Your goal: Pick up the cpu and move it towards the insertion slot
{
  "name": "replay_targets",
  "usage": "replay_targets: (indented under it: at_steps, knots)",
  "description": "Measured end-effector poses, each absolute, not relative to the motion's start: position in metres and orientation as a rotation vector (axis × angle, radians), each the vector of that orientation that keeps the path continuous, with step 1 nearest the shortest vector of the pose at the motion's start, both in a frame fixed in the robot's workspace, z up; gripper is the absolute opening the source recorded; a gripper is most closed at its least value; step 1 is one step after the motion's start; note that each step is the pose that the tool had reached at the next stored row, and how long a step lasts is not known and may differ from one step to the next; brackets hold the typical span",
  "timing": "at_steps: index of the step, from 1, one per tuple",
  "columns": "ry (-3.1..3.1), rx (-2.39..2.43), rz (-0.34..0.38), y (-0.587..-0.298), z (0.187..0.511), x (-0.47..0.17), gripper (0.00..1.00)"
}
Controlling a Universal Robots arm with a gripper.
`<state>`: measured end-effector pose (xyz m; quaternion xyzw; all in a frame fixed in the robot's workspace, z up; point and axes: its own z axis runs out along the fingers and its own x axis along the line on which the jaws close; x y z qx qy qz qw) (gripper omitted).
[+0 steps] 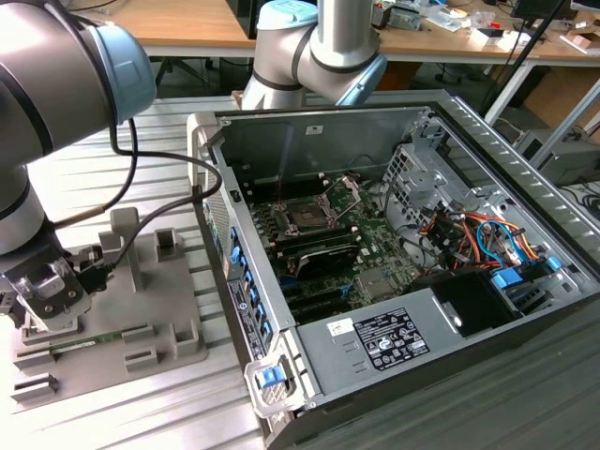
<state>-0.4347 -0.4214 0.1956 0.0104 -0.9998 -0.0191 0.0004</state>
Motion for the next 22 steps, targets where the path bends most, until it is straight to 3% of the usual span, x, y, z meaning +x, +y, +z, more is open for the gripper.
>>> replay_targets:
  at_steps: [22]
  knots:
    - [-3.139, 0.062, -0.06, -0.4177, 0.1859, -0.4375, 0.75]
